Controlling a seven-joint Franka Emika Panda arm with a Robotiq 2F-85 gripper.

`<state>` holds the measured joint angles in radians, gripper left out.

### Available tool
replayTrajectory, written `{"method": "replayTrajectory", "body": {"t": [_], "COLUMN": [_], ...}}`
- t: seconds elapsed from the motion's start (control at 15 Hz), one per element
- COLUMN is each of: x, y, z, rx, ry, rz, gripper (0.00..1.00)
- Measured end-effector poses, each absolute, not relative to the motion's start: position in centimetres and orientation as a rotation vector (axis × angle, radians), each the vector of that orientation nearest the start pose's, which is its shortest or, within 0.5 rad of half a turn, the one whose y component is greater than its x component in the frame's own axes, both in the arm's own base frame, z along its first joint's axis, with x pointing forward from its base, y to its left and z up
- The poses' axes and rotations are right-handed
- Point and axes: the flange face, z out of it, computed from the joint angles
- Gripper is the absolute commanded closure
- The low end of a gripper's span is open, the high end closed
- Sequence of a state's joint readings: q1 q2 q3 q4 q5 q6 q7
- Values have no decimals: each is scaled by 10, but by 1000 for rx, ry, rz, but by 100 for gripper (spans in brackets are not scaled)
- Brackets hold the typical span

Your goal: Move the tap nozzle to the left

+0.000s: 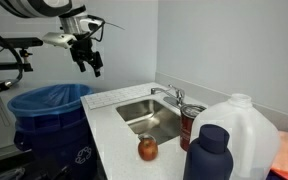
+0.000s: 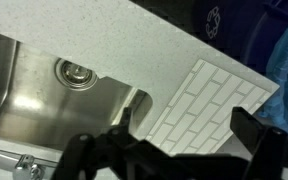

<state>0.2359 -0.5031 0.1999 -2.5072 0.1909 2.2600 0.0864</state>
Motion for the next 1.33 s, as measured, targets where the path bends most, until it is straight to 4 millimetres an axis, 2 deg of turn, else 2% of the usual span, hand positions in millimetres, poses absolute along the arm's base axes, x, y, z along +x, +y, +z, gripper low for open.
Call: {"method": "replayTrajectory", "body": {"t": [0.27,0.67,0.93,1.33], "x": [416,483,516,548], "y": [159,137,113,81], "z": [476,480,464,431], "rx": [-3080,-3211,-3341,-3454], "ry": [-354,-367,-378,-304], "rz": [-360,-414,-428,-499], "gripper": [0,0,0,0]}}
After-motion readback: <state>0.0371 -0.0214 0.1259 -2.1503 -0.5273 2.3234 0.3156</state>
